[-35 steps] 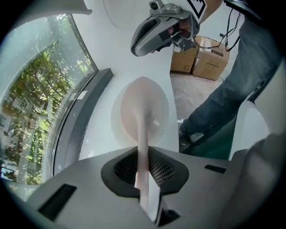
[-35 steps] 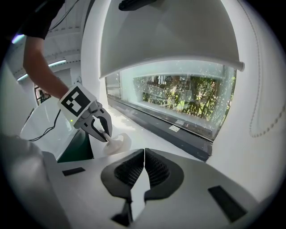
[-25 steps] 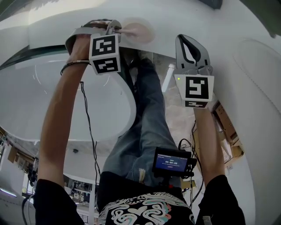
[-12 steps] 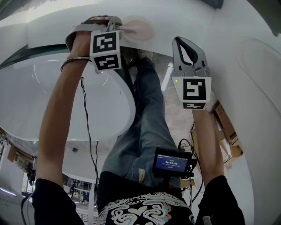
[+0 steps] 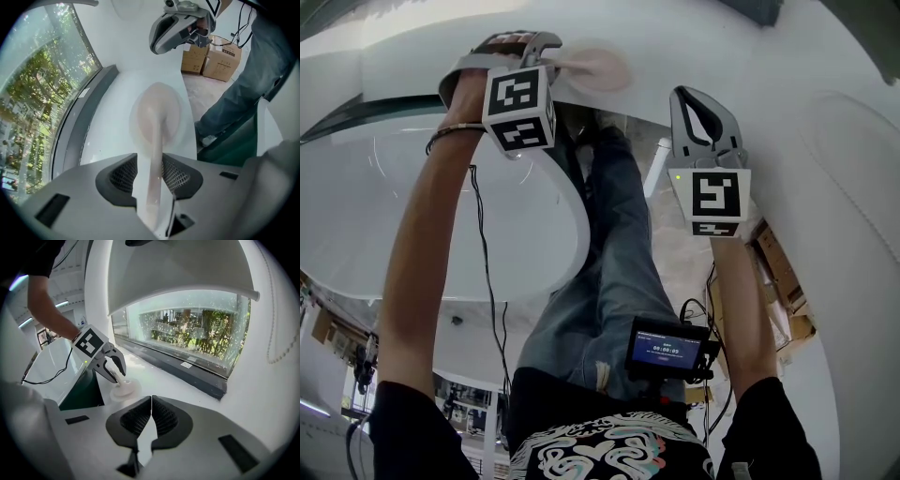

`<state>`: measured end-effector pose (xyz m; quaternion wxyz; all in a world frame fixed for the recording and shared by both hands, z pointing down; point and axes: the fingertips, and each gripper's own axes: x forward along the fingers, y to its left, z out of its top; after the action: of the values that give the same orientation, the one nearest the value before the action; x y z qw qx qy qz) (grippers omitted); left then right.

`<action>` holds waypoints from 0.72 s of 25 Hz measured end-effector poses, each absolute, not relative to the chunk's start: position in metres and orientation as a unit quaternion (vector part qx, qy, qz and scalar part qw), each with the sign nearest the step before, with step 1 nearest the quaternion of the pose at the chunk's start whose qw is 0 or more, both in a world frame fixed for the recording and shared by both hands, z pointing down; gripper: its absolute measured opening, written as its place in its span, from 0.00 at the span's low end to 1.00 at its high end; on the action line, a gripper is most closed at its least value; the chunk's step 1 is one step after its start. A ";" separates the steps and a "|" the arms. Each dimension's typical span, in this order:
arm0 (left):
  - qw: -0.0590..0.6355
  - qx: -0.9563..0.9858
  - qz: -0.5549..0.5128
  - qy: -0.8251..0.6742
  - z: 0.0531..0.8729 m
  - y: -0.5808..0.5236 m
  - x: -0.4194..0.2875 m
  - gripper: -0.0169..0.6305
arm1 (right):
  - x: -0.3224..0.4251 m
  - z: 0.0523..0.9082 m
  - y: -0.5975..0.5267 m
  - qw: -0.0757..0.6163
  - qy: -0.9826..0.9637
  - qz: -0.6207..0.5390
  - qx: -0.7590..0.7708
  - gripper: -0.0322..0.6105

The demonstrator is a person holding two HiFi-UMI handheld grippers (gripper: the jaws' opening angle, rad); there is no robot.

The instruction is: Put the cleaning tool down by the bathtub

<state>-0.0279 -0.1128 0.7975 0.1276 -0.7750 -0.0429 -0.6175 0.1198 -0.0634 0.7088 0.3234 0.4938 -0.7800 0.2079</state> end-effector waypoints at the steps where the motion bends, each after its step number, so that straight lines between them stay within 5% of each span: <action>1: 0.127 -0.776 -0.617 -0.041 0.797 -0.113 -0.028 0.24 | 0.120 0.709 -0.064 0.324 -0.780 0.208 0.494 0.09; 18: 0.111 -0.803 -0.586 -0.003 0.762 -0.115 -0.042 0.24 | 0.110 0.702 -0.066 0.318 -0.783 0.208 0.492 0.09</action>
<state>-0.0419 -0.1154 0.7625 0.1110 -0.8026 -0.0031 -0.5861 0.1102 -0.0661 0.7023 0.3181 0.4918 -0.7834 0.2078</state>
